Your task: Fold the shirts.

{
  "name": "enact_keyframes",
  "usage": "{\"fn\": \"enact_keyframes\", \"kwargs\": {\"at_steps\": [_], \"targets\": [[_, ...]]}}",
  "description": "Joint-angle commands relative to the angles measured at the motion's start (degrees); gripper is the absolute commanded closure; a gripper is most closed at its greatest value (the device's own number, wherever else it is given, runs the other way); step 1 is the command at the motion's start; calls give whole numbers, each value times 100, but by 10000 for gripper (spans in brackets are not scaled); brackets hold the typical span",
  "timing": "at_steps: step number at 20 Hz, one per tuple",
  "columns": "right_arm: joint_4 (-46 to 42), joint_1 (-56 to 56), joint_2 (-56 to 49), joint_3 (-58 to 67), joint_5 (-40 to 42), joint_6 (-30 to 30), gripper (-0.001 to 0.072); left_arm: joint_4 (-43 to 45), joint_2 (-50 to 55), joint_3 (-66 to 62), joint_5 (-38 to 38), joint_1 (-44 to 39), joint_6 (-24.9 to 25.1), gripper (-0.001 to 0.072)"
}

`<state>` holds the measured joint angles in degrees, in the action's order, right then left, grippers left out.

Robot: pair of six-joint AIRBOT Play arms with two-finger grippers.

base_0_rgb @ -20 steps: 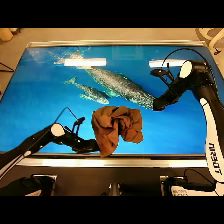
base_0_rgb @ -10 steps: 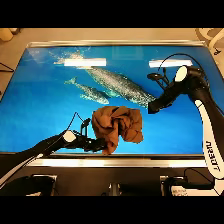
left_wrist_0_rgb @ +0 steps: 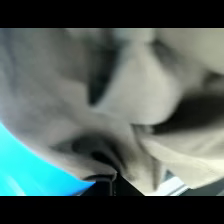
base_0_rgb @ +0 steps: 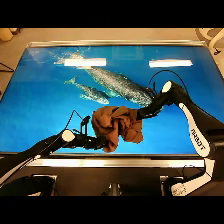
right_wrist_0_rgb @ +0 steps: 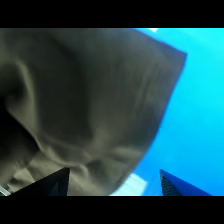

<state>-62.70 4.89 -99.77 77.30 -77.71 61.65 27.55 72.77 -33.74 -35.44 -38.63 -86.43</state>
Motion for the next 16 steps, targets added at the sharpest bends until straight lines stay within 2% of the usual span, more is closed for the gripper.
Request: {"fn": "enact_keyframes", "kwargs": {"at_steps": [1, 3, 4, 5, 6, 8, 9, 10, 13, 15, 16], "targets": [[658, 4, -317, -24, 251, 0, 104, -9, -149, -4, -4, -2, 122, 683], [903, 4, -348, -24, 448, 4, 115, -7, -168, -4, -4, -2, 122, 683], [1056, 4, -361, -24, 490, 4, 157, -7, -166, -4, -4, -2, 122, 683], [1174, 4, -369, -24, 476, 0, 331, -7, -168, -4, -4, -2, 122, 683], [1211, 4, -367, -24, 463, 9, 686, 2, -168, -7, -4, -2, 122, 683], [1246, -4, -315, 22, 372, -223, 690, 72, -245, -48, -85, 50, 490, 685], [1202, -4, -221, 87, 275, -402, 691, 463, -400, -184, -280, 129, 590, 687], [1045, -2, -52, 225, 247, -511, 691, 1139, -608, -380, -487, 234, 380, 687], [131, -2, 726, 1130, 365, -540, 691, 4474, -1462, -1436, -1762, 935, -1287, 688], [-807, -2, 1397, 2026, 538, -442, 690, 6236, -2068, -2645, -2754, 1613, -1694, 688], [-1270, -2, 1755, 2448, 695, -236, 690, 6767, -2319, -3379, -2820, 1952, -1910, 687]]}}
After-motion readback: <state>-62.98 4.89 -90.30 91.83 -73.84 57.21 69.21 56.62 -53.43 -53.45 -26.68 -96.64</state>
